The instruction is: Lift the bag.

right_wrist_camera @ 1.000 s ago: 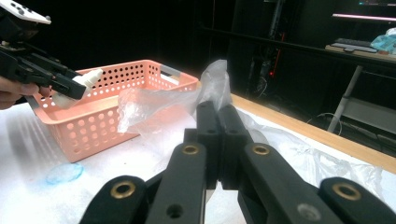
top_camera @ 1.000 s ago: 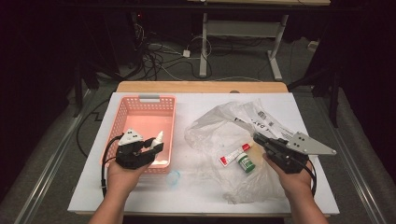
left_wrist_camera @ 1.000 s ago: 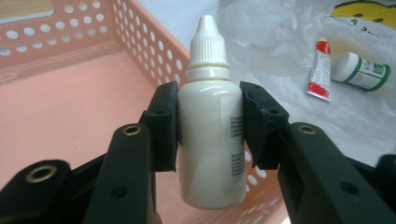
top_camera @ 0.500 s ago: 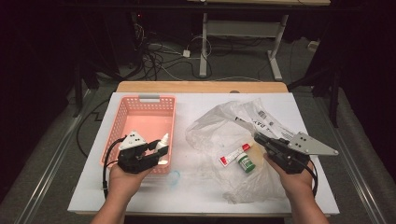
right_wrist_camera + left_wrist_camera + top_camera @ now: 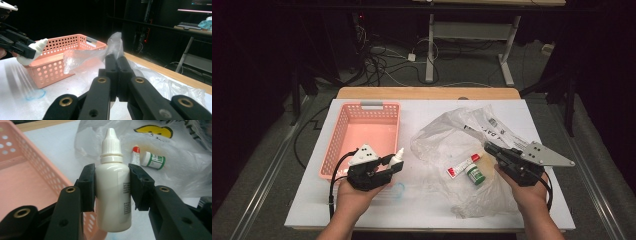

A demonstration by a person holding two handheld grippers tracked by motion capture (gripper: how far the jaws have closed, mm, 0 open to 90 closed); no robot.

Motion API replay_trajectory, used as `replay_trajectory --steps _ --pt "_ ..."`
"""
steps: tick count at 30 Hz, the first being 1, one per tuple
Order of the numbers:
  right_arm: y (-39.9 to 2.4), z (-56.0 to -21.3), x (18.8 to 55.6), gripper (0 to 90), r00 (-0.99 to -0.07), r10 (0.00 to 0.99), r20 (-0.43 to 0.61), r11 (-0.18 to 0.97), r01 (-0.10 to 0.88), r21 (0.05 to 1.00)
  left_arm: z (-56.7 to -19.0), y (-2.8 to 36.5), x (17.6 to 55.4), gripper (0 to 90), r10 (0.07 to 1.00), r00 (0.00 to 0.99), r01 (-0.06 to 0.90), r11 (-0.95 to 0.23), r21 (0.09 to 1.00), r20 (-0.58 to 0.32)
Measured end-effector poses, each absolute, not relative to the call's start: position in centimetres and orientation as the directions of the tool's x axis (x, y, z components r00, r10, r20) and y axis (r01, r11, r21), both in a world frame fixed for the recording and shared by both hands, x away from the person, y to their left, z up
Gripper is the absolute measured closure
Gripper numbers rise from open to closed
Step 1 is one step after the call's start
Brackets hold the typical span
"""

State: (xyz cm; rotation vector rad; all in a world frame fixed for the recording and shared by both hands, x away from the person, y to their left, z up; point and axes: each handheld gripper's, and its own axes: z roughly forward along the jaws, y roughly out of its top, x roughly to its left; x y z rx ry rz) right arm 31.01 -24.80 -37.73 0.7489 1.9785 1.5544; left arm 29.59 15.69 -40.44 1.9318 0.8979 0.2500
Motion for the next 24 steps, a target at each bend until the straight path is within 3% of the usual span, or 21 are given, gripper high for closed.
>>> replay_trajectory --steps 24 --pt "-24.5 -37.9 31.0 89.8 -0.72 0.691 -0.061 0.203 0.111 0.973 -42.8 9.6 28.6 58.1 0.572 0.804 0.441 -0.387 0.81 -0.164"
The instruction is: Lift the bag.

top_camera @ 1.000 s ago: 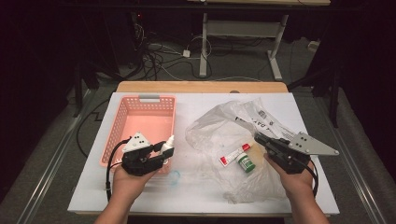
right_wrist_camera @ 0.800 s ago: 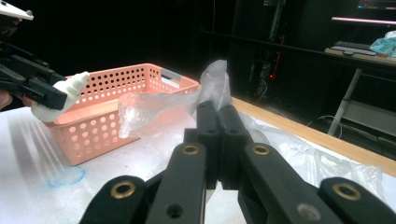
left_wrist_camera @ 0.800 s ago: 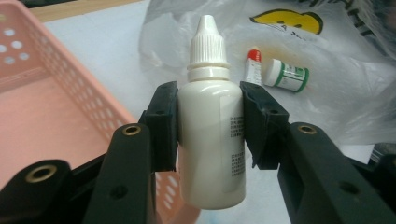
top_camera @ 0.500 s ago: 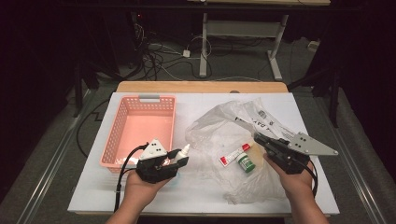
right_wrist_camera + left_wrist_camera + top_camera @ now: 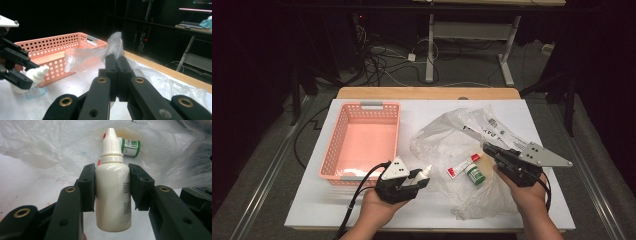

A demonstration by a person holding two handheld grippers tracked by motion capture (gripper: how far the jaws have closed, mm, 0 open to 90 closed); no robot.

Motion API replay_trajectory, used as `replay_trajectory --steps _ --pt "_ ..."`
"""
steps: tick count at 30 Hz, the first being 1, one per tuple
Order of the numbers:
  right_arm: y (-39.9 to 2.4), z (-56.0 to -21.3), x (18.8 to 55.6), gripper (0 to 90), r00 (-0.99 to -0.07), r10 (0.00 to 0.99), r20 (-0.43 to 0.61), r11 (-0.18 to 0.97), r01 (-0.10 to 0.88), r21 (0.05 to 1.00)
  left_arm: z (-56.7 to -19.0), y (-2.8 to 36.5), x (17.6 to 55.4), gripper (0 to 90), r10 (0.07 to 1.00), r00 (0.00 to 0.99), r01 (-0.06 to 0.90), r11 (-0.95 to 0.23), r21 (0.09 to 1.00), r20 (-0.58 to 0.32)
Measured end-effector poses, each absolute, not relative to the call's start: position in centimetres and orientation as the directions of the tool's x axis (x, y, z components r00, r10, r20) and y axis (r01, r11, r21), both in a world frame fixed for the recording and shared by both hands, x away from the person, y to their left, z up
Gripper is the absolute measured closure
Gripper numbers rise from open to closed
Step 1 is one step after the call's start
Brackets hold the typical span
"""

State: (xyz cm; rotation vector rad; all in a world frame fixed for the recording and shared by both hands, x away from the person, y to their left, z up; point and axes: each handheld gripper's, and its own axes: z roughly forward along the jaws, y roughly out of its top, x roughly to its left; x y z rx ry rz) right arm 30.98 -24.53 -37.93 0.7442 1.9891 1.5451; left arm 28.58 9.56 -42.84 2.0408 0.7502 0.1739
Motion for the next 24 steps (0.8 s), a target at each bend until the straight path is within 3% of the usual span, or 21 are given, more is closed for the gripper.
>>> replay_trajectory --steps 16,24 --pt "-24.3 -38.3 31.1 89.7 -0.724 0.687 -0.066 0.217 0.117 0.969 -44.2 5.2 32.1 58.0 0.586 0.794 0.443 -0.374 0.815 -0.162" --pt "-24.3 -37.9 31.0 89.8 -0.723 0.688 -0.059 0.2 0.111 0.974 -44.9 2.0 34.6 57.9 0.606 0.787 0.429 -0.402 0.809 -0.117"
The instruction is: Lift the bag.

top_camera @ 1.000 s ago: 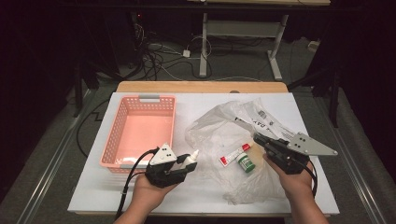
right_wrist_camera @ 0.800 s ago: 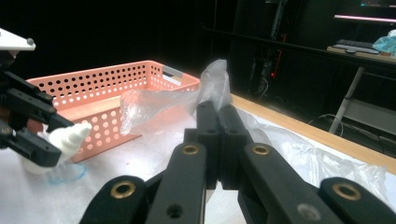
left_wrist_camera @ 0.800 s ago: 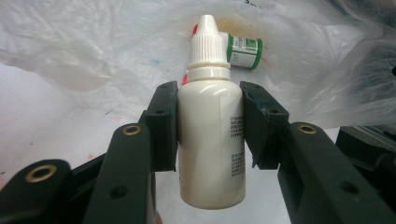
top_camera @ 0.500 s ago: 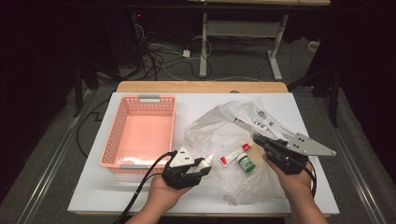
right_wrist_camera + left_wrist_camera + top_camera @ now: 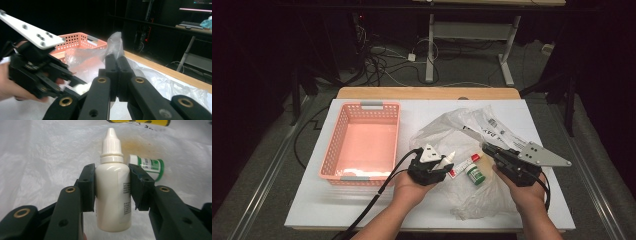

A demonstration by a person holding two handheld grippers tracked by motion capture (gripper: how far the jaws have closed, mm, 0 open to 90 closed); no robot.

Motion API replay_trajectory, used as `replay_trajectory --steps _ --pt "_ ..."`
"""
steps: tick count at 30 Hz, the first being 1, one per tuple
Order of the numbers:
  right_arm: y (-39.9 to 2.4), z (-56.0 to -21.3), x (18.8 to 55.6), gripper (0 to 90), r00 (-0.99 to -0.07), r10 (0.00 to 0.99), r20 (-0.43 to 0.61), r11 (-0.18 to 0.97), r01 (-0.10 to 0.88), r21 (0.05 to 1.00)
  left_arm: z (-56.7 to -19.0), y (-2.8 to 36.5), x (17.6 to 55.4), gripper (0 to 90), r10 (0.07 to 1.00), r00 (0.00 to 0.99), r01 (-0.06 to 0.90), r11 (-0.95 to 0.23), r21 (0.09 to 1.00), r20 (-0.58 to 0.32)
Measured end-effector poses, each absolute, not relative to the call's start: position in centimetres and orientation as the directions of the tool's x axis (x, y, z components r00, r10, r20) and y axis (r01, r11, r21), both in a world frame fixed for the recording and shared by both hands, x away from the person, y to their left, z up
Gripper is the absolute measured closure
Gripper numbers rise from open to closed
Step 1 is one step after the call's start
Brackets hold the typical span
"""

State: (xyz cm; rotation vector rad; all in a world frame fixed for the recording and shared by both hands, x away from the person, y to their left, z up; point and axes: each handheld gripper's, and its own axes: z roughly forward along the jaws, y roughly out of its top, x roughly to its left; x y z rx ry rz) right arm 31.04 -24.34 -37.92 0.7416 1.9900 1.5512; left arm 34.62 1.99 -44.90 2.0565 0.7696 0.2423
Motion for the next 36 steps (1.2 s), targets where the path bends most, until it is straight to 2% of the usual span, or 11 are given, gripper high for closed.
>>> replay_trajectory --steps 15,27,36 --pt "-24.2 -37.9 31.2 89.8 -0.726 0.685 -0.055 0.196 0.111 0.974 -46.7 -1.5 38.9 57.7 0.646 0.759 0.448 -0.419 0.79 -0.088" --pt "-24.2 -38.0 31.2 89.8 -0.728 0.683 -0.056 0.199 0.112 0.974 -47.9 -2.3 39.7 57.0 0.659 0.743 0.476 -0.401 0.783 -0.115" --pt "-24.2 -38.0 31.2 89.7 -0.727 0.684 -0.057 0.198 0.111 0.974 -47.4 -2.3 39.5 40.2 0.643 0.754 0.475 -0.392 0.788 -0.134"
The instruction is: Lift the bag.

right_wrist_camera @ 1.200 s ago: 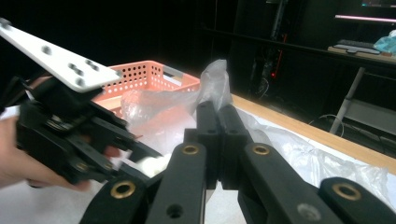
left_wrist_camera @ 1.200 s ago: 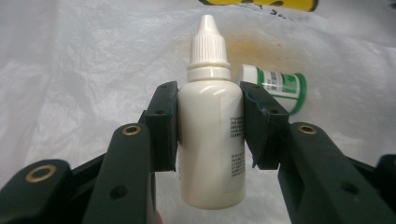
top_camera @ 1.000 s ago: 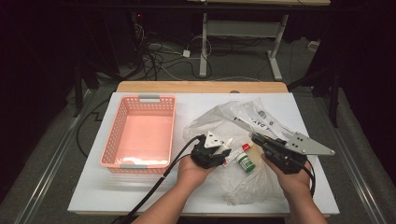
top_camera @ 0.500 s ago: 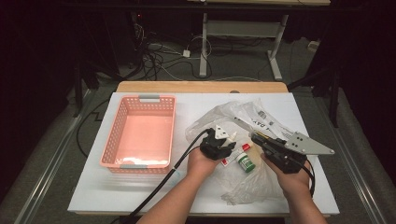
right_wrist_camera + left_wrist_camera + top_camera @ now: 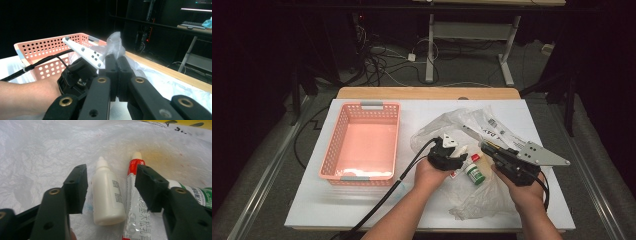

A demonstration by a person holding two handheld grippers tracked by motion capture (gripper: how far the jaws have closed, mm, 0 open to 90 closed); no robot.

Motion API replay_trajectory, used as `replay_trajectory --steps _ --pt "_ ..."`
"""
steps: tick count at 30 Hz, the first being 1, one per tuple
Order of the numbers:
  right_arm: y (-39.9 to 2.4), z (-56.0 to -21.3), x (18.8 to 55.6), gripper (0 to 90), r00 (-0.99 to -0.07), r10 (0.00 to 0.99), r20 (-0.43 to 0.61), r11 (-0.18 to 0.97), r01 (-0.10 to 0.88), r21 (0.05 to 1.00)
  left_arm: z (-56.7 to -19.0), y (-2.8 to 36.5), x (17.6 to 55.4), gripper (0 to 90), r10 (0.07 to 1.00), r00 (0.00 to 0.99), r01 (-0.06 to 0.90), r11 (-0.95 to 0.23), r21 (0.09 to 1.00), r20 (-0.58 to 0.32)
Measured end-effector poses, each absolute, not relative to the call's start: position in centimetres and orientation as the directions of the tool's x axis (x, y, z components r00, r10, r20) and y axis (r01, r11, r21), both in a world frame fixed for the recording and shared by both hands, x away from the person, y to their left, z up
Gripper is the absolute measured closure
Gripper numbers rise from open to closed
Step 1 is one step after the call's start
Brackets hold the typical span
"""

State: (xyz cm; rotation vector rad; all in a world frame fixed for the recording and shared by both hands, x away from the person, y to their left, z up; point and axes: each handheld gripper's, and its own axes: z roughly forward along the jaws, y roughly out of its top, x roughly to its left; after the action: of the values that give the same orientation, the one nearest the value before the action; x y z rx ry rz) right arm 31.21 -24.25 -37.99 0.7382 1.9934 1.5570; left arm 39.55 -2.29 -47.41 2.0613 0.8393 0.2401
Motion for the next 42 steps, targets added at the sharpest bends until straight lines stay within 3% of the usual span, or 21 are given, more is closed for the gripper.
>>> replay_trajectory --steps 7,21,35,42 --pt "-24.4 -37.9 31.2 89.7 -0.725 0.687 -0.056 0.196 0.111 0.974 -46.5 -2.3 38.1 34.2 0.608 0.786 0.444 -0.425 0.789 -0.114" --pt "-24.7 -38.0 31.2 89.7 -0.72 0.691 -0.057 0.197 0.112 0.974 -46.1 1.5 32.9 33.9 0.573 0.811 0.415 -0.42 0.807 -0.119" --pt "-24.4 -38.3 31.2 89.7 -0.72 0.692 -0.058 0.209 0.122 0.97 -47.9 6.2 29.1 30.8 0.584 0.8 0.462 -0.454 0.762 -0.138" --pt "-24.4 -38.2 31.1 89.7 -0.721 0.69 -0.06 0.211 0.122 0.97 -48.9 7.0 29.7 18.9 0.637 0.751 0.54 -0.444 0.715 -0.171"
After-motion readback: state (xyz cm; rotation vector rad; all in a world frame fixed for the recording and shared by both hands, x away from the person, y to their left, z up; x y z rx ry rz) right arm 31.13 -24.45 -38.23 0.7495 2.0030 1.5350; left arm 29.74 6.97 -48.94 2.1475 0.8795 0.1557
